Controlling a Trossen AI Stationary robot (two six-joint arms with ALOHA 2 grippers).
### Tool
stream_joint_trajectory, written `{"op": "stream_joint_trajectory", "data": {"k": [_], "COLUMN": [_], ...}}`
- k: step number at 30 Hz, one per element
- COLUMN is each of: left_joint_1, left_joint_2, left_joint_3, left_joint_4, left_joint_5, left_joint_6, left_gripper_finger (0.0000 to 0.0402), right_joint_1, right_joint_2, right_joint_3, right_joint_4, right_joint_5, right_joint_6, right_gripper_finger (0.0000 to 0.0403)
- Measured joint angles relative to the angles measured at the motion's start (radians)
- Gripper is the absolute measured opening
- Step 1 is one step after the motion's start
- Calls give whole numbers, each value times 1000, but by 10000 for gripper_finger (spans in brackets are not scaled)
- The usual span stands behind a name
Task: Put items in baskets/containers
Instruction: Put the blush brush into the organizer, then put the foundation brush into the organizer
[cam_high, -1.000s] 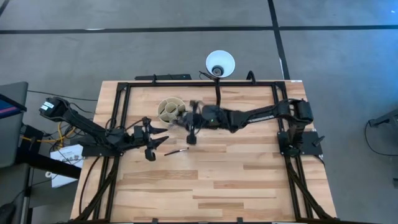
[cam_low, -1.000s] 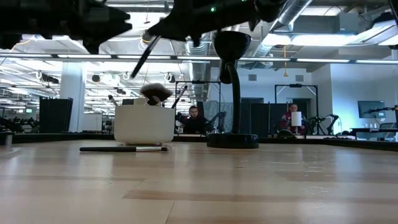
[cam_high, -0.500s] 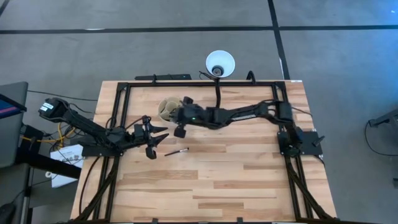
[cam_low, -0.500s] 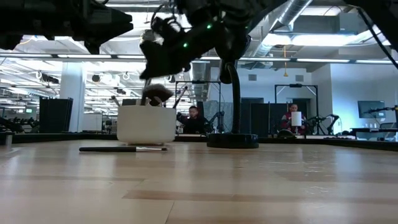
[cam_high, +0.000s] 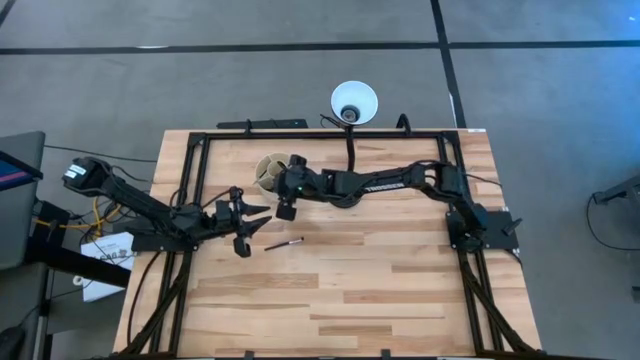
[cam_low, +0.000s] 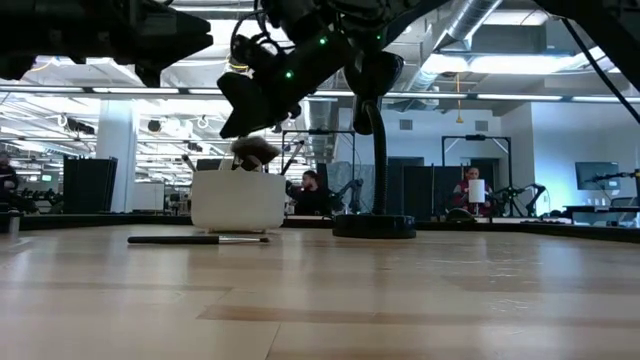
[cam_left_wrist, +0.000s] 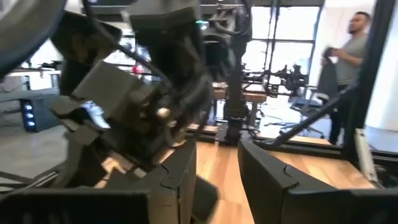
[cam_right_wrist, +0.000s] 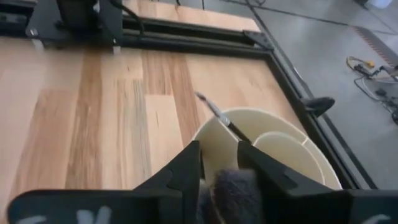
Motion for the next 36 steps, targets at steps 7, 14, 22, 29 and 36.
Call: {"op": "stream_joint_trajectory", "data": {"k": [7,14,22,29,36], "left_joint_1": [-38,-67,-58,-39,-39], "left_joint_2": [22,212,489,687,830], "left_joint_3": [-1,-2,-1,35,79], "left_joint_4": [-115,-135,11,68,69], "left_joint_5": [81,85,79,72,14], "left_joint_6": [-113,-219,-270,-337,-355], "left_gripper_finger": [111,115,145,161,152], "right_joint_1": [16,58,108,121,121], "right_joint_2": [-73,-261,-431,-413,-319], "right_joint_3": [-1,-2,-5,-30,-30], "right_joint_4": [-84,-226,-440,-528,-537], "right_joint_5": [0,1,-1,-11,-19], "right_joint_6": [-8,-60,13,102,108], "right_gripper_finger": [131,155,167,160,155]}}
